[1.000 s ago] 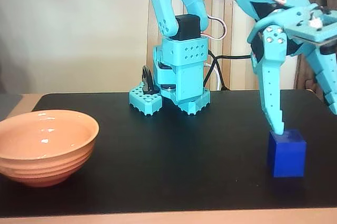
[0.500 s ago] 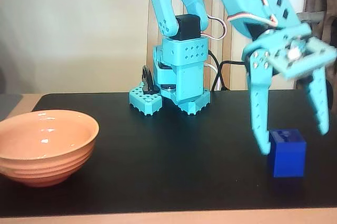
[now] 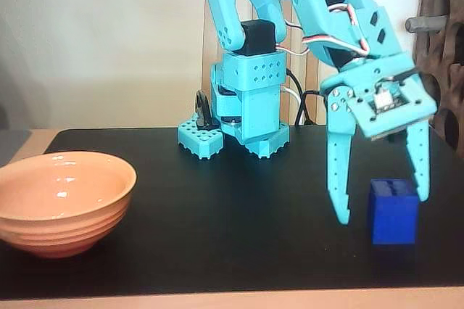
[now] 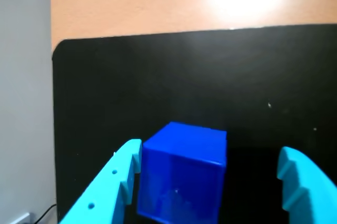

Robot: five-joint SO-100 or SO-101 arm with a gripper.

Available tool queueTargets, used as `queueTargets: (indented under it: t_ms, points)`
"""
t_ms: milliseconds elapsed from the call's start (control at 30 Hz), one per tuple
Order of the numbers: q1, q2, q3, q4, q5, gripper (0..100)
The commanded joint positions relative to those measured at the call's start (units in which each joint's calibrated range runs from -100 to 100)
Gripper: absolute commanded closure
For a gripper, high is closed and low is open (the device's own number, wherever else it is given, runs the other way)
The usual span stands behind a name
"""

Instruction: Place the blue cube in the orange bowl.

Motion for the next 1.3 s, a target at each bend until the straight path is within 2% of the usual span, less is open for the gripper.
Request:
queueTargets:
  t_ms: [0, 333, 800, 1033, 1267]
  points:
    - [0.39, -3.27, 0.91, -2.06, -1.04, 71]
    - [-2.12, 0.9, 2.27, -8.68, -0.99, 71]
    - [-2.32, -2.25, 2.63, -7.81, -0.83, 75]
    - [-2.42, -2.25, 2.63, -7.81, -0.73, 88]
    - [-2.02, -2.33, 2.63, -7.81, -0.67, 90]
